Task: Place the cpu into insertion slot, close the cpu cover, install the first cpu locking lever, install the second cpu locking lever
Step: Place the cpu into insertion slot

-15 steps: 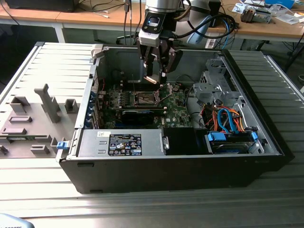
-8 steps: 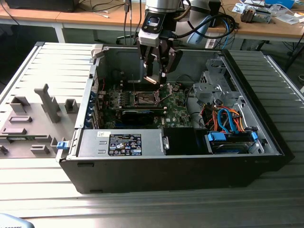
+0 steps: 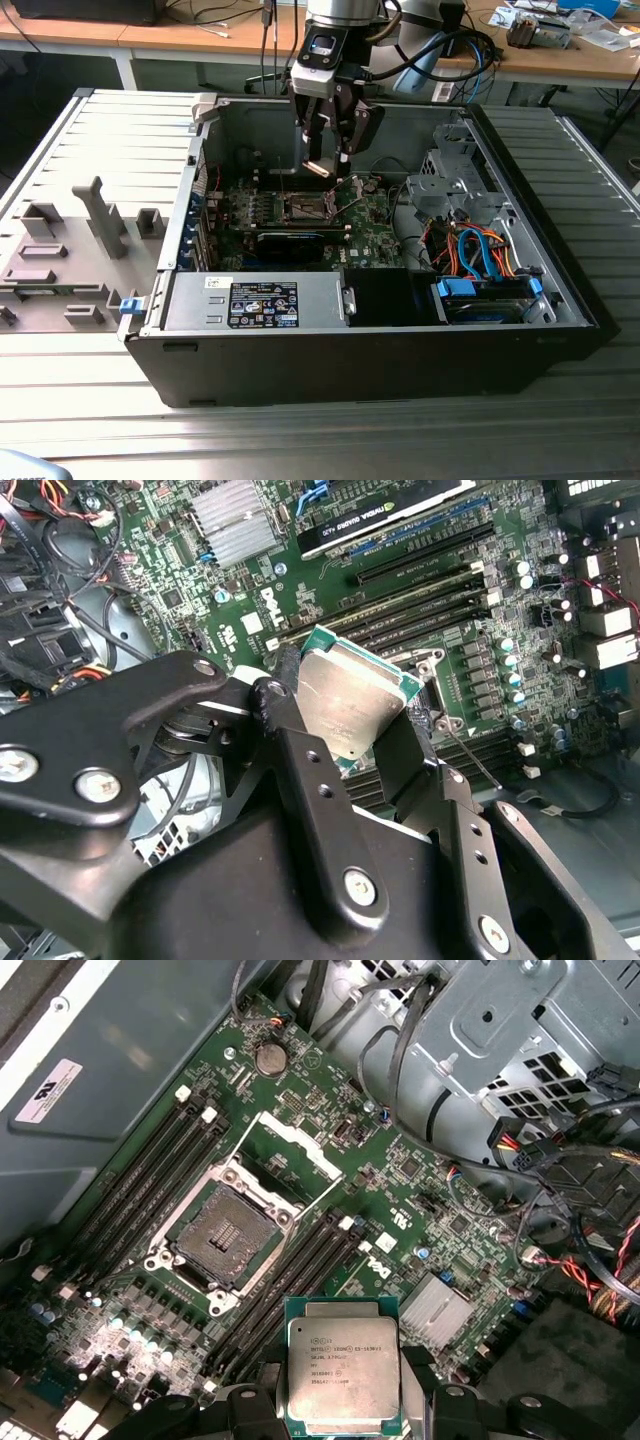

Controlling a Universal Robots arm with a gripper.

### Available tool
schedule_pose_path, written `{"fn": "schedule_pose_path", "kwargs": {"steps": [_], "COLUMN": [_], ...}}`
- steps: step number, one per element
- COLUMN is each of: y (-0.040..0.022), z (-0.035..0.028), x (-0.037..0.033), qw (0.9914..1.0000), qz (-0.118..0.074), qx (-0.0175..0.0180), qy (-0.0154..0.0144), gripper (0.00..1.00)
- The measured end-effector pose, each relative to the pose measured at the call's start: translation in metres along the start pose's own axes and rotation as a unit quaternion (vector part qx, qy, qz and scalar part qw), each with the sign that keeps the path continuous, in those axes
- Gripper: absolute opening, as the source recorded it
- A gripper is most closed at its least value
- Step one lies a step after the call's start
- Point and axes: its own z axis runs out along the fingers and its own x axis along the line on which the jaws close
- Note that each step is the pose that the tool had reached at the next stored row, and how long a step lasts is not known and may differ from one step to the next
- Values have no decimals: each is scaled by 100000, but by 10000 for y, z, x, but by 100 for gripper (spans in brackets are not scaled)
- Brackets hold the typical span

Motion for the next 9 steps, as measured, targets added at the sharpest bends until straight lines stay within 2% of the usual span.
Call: {"fn": "schedule_pose_path", "kwargs": {"steps": [9], "y": [0], "z": [2], "x": [0], "qw": [99999], "qz": [329], "qx": [206], "qy": [-148], "gripper": [54]}}
